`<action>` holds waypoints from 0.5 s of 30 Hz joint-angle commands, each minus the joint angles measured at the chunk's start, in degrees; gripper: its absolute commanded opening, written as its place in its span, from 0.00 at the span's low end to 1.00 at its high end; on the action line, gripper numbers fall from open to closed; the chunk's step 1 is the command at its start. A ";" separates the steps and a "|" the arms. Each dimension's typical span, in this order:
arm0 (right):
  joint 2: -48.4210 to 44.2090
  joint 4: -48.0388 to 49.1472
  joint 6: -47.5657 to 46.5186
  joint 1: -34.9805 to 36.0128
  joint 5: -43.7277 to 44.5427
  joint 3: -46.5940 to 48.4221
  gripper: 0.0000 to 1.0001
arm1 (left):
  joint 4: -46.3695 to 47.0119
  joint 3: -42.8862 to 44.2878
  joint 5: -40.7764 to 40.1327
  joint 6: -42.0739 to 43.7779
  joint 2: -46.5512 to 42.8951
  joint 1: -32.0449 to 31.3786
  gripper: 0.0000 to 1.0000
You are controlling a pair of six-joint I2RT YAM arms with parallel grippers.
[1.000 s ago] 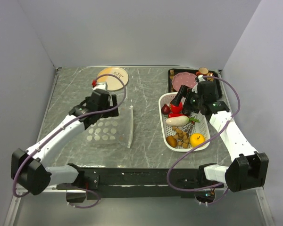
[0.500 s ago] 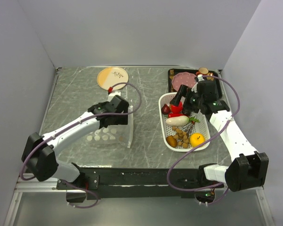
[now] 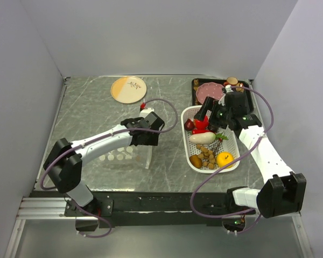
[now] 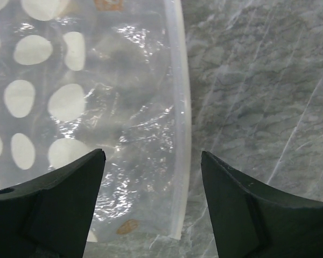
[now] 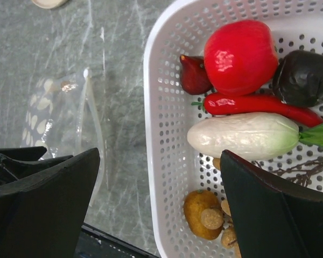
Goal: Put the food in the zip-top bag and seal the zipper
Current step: Pick up the zipper food storage bag at the center of the board.
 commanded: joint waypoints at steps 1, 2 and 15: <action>-1.35 0.65 -0.18 -0.25 1.20 -1.31 1.00 | 1.13 3.54 1.12 -1.45 1.64 -1.41 0.77; -1.44 0.65 -0.10 -0.34 1.29 -1.66 1.00 | 1.74 3.72 1.30 -1.28 2.07 -2.11 0.78; -2.23 -0.14 -0.18 -0.16 3.31 -2.72 1.00 | -1.76 4.95 -6.43 -5.41 7.61 -3.34 0.54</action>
